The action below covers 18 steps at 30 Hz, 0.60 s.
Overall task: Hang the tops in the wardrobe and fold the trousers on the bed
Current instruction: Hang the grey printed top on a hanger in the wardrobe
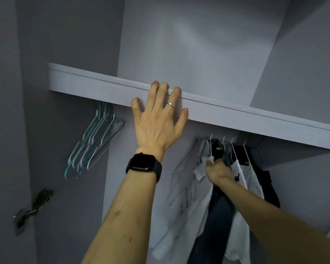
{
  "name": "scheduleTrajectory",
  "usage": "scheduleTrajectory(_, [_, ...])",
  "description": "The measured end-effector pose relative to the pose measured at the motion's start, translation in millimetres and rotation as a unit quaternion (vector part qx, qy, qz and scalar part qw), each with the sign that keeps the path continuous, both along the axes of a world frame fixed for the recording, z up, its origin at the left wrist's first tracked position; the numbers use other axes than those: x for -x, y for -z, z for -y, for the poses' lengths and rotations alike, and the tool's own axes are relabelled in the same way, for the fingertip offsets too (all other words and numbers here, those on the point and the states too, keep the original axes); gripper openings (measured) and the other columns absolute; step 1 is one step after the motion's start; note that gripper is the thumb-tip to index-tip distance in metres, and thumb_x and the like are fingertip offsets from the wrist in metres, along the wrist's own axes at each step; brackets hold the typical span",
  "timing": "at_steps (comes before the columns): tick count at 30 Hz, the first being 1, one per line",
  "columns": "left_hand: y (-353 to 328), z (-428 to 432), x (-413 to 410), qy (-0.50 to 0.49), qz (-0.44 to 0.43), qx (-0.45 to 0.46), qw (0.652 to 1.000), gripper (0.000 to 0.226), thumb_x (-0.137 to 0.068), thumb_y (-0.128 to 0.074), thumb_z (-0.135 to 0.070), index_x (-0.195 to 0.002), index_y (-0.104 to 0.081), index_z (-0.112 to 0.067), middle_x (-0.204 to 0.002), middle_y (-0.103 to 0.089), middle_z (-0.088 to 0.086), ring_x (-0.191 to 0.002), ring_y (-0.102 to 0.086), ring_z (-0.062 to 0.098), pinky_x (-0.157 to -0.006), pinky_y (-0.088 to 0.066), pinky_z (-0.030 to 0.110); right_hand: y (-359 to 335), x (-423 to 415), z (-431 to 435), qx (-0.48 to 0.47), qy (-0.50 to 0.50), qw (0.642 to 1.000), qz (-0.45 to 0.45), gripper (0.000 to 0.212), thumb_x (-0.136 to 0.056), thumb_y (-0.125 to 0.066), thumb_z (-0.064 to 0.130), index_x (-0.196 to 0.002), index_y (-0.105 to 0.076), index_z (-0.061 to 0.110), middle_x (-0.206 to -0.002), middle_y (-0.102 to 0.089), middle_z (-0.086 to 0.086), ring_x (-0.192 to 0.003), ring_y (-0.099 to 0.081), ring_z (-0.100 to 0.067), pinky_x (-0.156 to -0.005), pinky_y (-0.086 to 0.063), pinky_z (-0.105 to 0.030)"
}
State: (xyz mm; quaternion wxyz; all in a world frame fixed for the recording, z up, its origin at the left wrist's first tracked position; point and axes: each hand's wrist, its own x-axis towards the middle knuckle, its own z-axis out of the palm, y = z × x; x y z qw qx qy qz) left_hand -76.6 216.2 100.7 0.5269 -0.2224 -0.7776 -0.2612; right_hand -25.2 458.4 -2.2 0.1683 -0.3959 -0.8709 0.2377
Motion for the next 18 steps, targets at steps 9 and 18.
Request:
scheduleTrajectory(9, [-19.9, 14.1, -21.5, -0.015, 0.089, 0.079, 0.993, 0.056, -0.096, -0.045, -0.052, -0.144, -0.042, -0.024, -0.146, -0.043, 0.004, -0.143, -0.031, 0.024, -0.101, -0.029, 0.059, -29.0, -15.0, -4.6, 0.015, 0.002, 0.996, 0.089, 0.052, -0.106, -0.039, 0.025, -0.153, -0.031, 0.005, -0.147, -0.049, -0.022, -0.127, -0.053, -0.039, -0.096, -0.047, -0.04])
scheduleTrajectory(18, [-36.5, 22.8, -40.7, -0.049, 0.167, 0.158, 0.972, 0.065, -0.095, -0.047, -0.053, -0.152, -0.031, -0.025, -0.154, -0.034, 0.005, -0.148, -0.023, 0.026, -0.108, -0.027, 0.065, -38.4, -50.0, 25.2, 0.136, -0.06, 0.982, 0.117, 0.06, -0.104, -0.04, 0.04, -0.157, -0.025, 0.015, -0.139, -0.054, -0.015, -0.105, -0.062, -0.032, -0.088, -0.059, -0.043])
